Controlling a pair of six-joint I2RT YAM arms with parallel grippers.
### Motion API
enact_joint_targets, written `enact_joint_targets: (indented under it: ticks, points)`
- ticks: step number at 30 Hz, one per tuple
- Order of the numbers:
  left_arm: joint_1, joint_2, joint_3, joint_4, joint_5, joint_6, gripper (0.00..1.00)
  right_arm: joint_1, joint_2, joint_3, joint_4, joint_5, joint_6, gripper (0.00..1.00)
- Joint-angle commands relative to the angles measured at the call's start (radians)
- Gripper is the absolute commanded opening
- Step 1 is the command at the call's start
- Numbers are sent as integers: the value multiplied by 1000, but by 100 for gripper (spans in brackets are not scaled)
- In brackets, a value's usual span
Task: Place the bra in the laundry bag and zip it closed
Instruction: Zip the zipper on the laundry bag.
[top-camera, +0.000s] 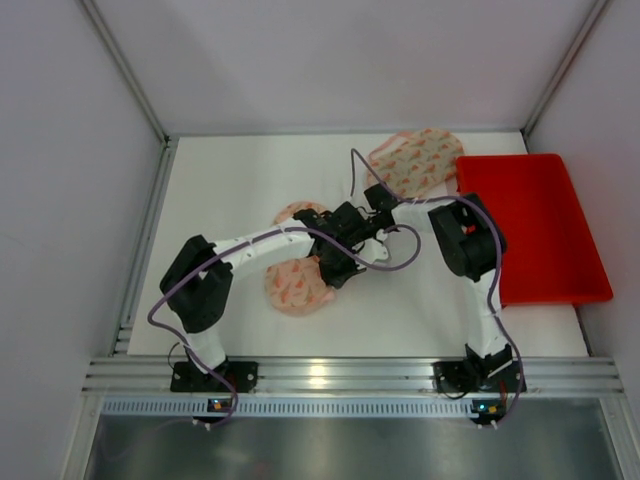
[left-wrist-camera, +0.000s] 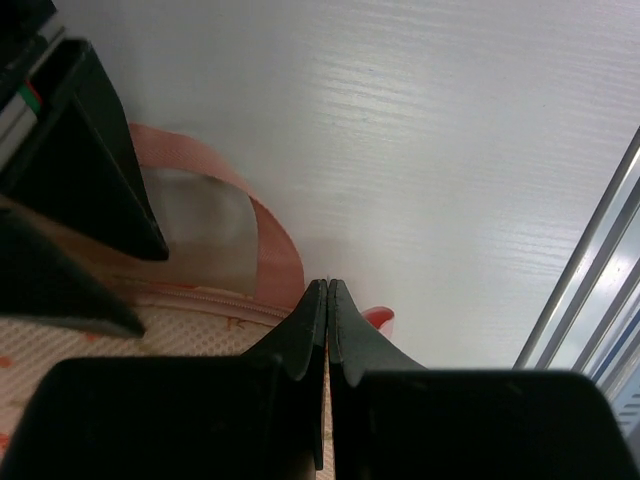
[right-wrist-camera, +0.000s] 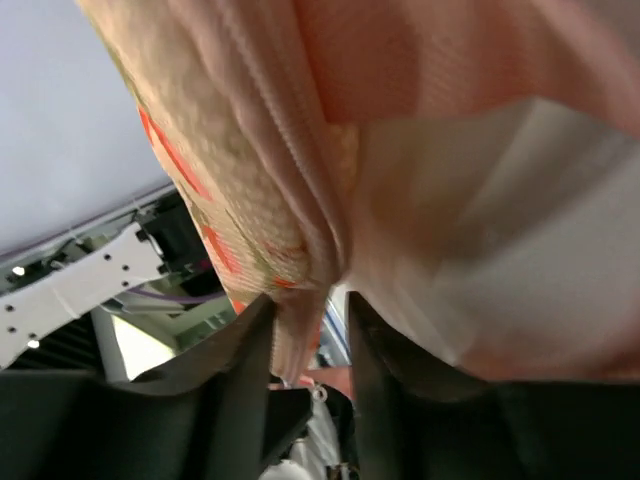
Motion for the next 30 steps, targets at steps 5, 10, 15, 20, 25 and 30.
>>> enact_joint_targets:
  ticks: [5,10,15,20,25,30]
  points:
    - [-41,-104,-94,25,-16,89,0,7,22,108,74,-17,25,0]
    - [-200,-178,-225,4,-27,187,0,-26,59,208,34,21,-10,0]
    - [-340,-223,-319,-2,-16,175,0,-39,110,297,8,29,-35,0]
    - [-343,-223,-314,-25,-40,184,0,-39,140,358,-75,44,-104,0]
    - [-304,-218,-251,-21,-39,130,0,-38,111,303,-67,35,-96,0]
    - [-123,-295,-193,76,19,10,21,-39,62,202,-69,34,-90,0]
